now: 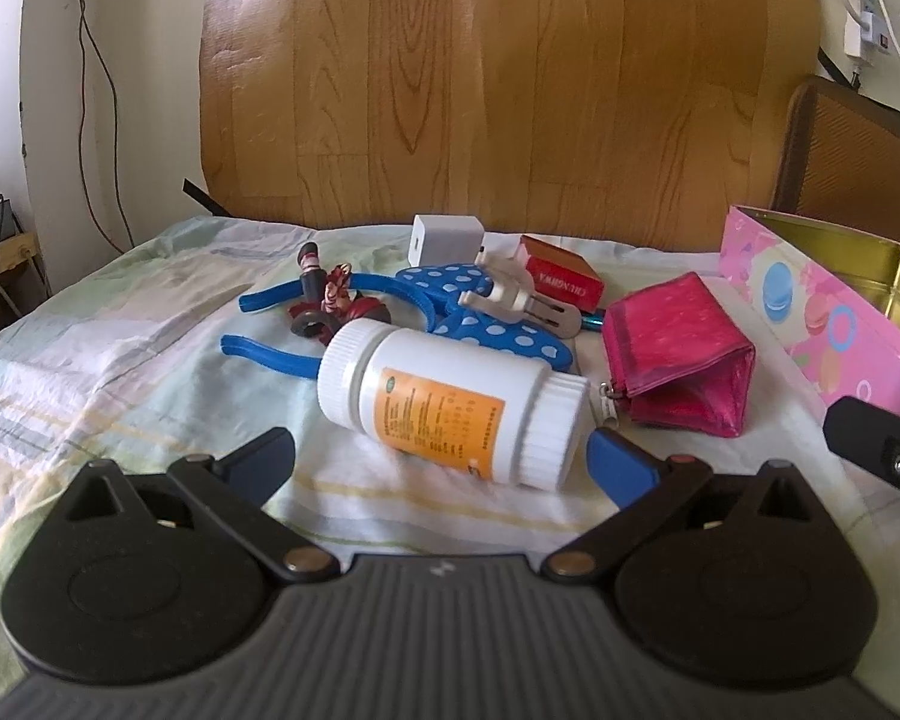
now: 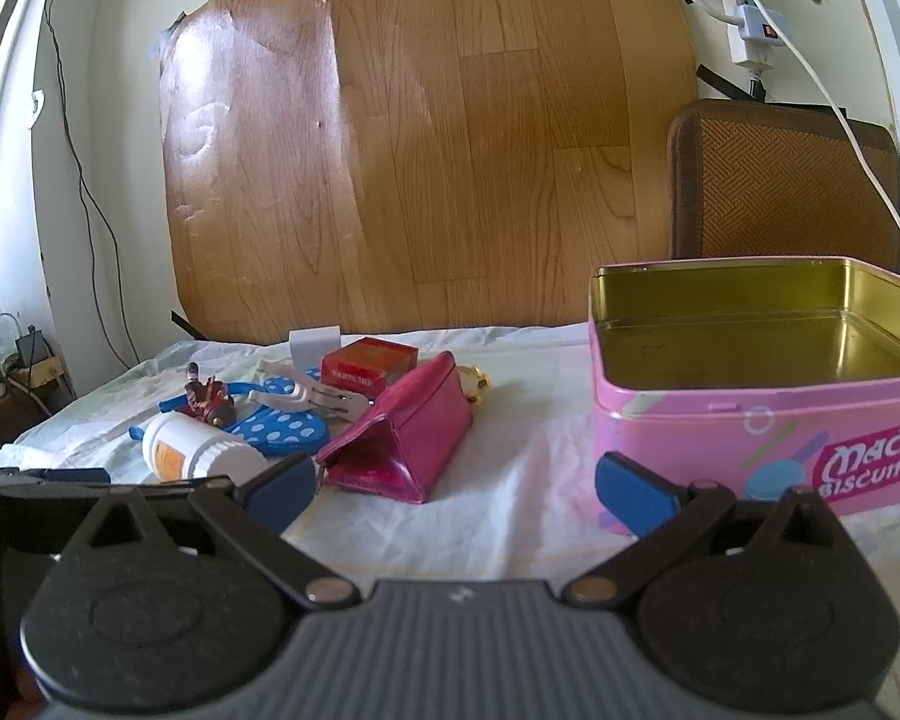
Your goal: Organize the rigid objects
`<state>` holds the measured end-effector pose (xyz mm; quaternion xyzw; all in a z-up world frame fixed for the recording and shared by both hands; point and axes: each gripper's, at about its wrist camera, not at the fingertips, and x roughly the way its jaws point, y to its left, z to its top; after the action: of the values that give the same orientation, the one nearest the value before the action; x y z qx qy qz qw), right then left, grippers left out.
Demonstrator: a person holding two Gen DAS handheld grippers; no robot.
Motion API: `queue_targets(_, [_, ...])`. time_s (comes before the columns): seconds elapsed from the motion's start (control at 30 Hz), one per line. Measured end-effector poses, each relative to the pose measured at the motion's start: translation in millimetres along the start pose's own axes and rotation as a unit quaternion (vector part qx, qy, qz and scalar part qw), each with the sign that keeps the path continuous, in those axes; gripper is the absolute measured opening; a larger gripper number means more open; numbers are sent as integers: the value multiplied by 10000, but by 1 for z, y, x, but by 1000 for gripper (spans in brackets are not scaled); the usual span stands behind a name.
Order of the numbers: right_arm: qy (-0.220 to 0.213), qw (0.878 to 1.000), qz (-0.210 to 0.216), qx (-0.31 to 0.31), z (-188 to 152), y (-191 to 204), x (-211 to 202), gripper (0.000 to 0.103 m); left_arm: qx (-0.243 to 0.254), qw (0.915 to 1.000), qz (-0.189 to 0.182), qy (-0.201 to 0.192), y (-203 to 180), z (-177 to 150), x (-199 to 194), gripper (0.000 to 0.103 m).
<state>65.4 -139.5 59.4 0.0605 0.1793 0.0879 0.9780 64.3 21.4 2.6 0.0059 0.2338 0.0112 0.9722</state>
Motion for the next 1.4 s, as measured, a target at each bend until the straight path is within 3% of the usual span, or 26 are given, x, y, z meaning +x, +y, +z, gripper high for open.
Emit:
queue_targets(0.43, [-91, 9999, -18, 94, 0, -2, -6, 103, -10, 10000, -19, -71, 1, -1, -2, 103])
queue_targets(0.67, [-712, 9969, -46, 321, -3, -11, -29, 103, 34, 9997, -73, -219, 3, -2, -10, 103])
queue_targets(0.9, [-553, 9984, 118, 13, 3, -3, -31, 103, -156, 9991, -344, -181, 21, -4, -33, 103])
queue_targets(1.17, [102, 9960, 878, -104, 10, 17, -16, 98, -545, 9977, -57, -410, 69, 12, -35, 103])
queue_targets(1.27, [251, 9925, 1114, -431, 14, 34, -8, 90, -587, 9972, -289, -357, 78, 25, -22, 93])
queue_targets(1.4, [491, 9837, 1275, -1172, 16, 62, 8, 86, -442, 9944, -924, -248, 81, 38, 1, 93])
